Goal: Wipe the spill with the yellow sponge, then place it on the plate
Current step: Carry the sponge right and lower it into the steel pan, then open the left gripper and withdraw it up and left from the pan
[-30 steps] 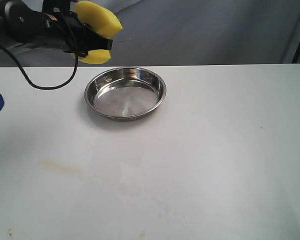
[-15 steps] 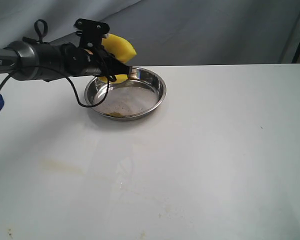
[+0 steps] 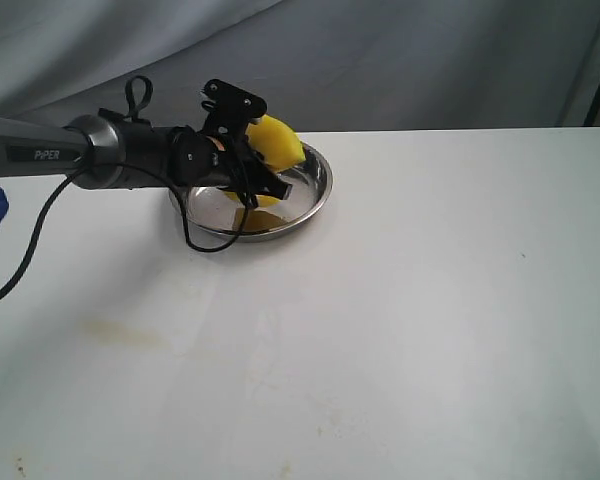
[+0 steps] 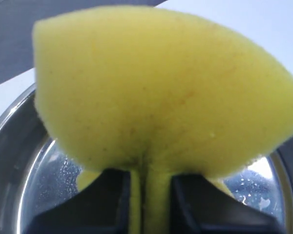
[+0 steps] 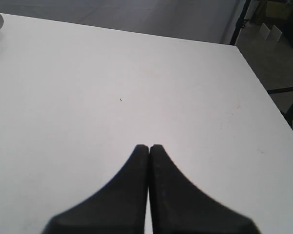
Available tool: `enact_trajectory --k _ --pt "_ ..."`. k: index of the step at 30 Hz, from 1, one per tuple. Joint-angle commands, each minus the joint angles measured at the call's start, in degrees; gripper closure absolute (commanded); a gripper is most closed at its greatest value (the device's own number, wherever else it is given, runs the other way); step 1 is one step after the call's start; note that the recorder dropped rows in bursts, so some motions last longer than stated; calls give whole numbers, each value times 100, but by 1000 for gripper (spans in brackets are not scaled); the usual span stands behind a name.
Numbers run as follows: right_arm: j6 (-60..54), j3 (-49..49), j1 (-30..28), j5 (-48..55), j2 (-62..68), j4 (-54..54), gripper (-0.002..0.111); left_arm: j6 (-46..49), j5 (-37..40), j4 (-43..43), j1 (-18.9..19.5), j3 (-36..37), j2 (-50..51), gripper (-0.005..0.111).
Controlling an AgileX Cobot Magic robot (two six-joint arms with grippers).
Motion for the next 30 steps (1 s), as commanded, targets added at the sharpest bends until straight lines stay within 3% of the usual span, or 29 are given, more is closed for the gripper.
enact_trajectory --k 1,4,10,16,25,30 --pt "3 22 -20 -47 20 29 108 10 -13 16 -21 -51 -38 94" --pt "3 22 -20 -47 20 29 108 10 51 16 -21 -51 -38 72" --pt "3 22 -20 -47 20 29 108 10 210 233 -21 -51 -38 4" --pt "3 22 -20 -47 20 29 108 10 606 1021 -21 -51 -59 2" --pt "3 22 -20 -47 20 29 108 10 446 1186 92 -71 -335 2" --pt "3 22 -20 -47 20 29 108 10 945 1186 348 -71 -605 2"
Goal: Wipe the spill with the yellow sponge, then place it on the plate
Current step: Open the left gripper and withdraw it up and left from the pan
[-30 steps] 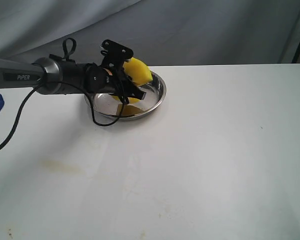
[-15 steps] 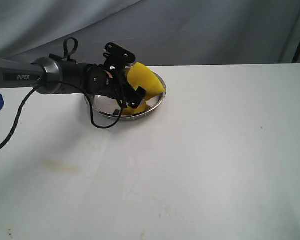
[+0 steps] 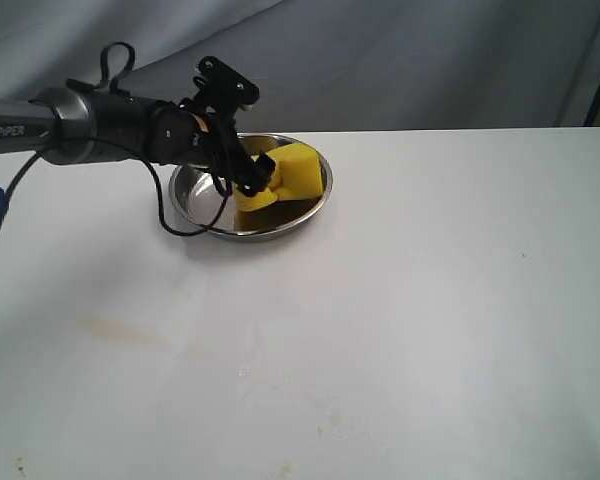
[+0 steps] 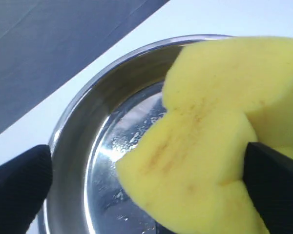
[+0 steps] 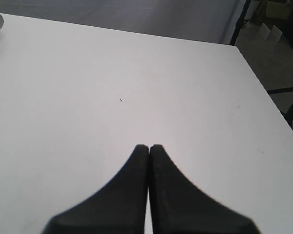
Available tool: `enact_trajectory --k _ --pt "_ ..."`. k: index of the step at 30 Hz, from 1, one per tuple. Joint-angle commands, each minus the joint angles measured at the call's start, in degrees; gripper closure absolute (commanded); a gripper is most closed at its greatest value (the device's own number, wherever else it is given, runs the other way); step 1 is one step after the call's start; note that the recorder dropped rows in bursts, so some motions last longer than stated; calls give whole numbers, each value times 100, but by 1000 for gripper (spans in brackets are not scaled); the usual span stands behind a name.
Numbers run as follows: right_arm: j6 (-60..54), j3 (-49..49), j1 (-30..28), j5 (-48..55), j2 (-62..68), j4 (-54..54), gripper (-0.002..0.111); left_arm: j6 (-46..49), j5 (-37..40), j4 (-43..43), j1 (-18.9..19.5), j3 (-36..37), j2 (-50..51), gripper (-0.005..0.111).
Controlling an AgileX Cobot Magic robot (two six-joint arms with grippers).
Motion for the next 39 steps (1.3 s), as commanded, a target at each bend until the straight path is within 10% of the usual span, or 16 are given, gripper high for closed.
enact_trajectory --k 1,20,33,39 --pt "3 22 -20 -47 20 29 108 -9 440 19 212 -25 -272 2" --pt "3 22 -20 -47 20 29 108 -14 4282 -44 1685 -25 -2358 2" --pt "3 22 -20 -47 20 29 108 0 4192 -341 1684 1588 -4404 2" --pt "3 22 -20 -47 20 29 108 688 4074 -1753 1684 2520 -5255 2"
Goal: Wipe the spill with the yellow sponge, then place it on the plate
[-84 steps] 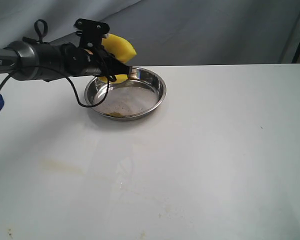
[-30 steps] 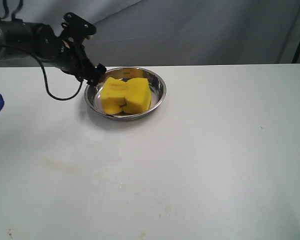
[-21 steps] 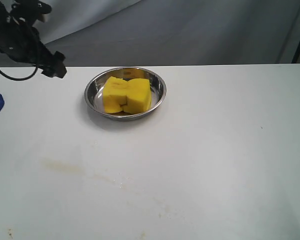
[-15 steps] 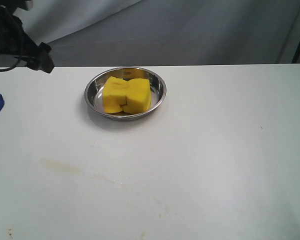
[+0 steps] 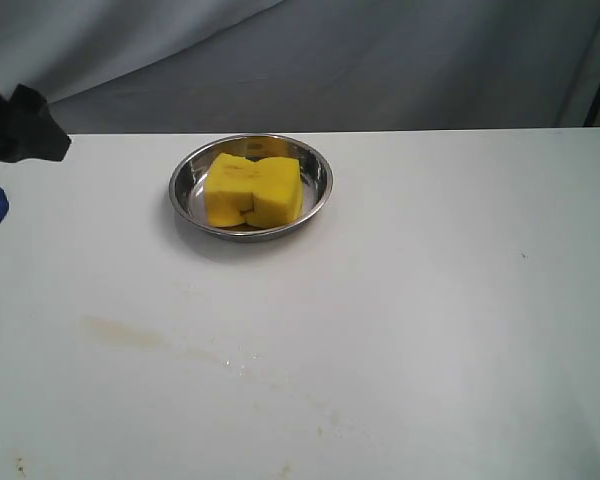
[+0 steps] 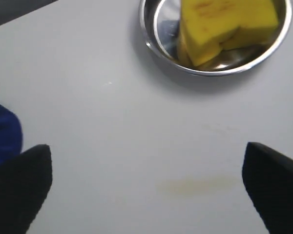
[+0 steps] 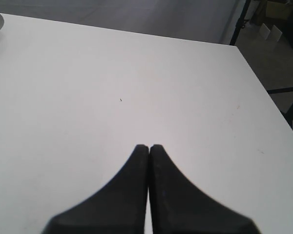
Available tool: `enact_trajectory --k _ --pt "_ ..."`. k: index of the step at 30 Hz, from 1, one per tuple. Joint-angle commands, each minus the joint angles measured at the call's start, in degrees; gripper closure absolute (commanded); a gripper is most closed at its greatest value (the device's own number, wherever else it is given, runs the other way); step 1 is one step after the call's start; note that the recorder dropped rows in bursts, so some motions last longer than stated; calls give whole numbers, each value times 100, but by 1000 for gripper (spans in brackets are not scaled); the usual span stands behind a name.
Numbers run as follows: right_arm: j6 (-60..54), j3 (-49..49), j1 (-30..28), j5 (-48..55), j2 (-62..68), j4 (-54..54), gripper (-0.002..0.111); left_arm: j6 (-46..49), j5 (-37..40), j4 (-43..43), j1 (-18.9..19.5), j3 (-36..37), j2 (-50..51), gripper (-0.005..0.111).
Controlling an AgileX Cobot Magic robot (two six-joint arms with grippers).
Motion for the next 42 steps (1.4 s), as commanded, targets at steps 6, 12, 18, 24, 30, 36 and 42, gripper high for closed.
enact_trajectory --k 6,12,18,24,30,36,42 --pt "3 22 -20 -47 20 29 108 1177 -95 -1900 16 1209 -1548 2" --pt "3 22 -20 -47 20 29 108 1177 319 -1900 16 1676 -2769 2" --pt "3 22 -20 -47 20 29 108 1009 486 -1948 16 1735 -3905 2" --pt "3 22 -20 -47 20 29 108 1033 461 -1987 16 1735 -4869 2" --pt "3 22 -20 -47 20 29 108 1047 461 -1987 16 1735 -5618 2" --pt "3 22 -20 -47 20 29 108 1009 65 -1947 16 1735 -6129 2" --pt "3 22 -20 -47 20 29 108 1021 -566 -1867 16 1735 -6395 2"
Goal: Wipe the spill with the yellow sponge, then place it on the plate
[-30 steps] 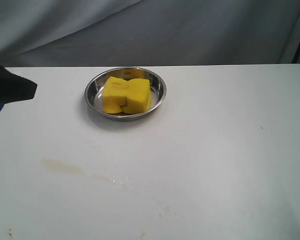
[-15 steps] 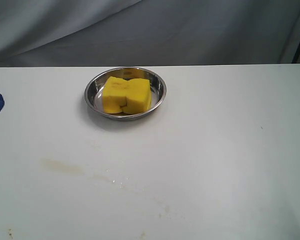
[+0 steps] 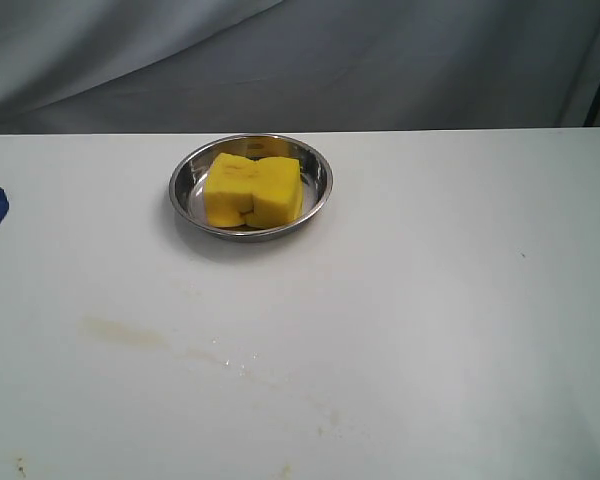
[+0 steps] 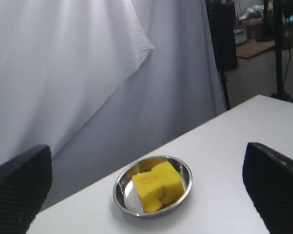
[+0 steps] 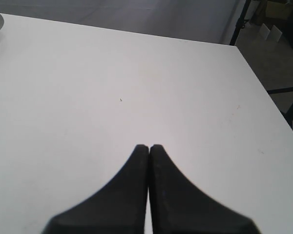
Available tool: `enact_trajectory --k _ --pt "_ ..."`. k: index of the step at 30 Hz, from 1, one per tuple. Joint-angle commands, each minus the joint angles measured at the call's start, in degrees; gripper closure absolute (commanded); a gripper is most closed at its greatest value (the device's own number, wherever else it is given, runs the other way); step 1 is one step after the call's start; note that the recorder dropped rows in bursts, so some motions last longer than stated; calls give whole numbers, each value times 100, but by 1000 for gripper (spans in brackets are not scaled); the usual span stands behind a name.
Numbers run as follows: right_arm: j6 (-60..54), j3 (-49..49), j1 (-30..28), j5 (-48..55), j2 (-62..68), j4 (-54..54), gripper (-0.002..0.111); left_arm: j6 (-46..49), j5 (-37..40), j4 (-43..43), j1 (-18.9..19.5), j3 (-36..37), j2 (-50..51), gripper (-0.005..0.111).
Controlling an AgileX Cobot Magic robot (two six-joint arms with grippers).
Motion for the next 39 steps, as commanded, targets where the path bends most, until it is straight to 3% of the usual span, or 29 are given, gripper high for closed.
enact_trajectory --k 1,20,28,31,39 --pt "3 22 -20 -47 20 29 108 -69 -384 47 16 16 -181 2" --pt "3 22 -20 -47 20 29 108 -75 -583 147 16 5 -1332 2" --pt "3 22 -20 -47 20 29 108 -885 -902 184 16 5 -1654 4" --pt "3 22 -20 -47 20 29 108 -1028 -1003 200 16 5 -1676 22" --pt "3 22 -20 -47 20 29 108 -1298 -1199 613 16 5 -1676 104"
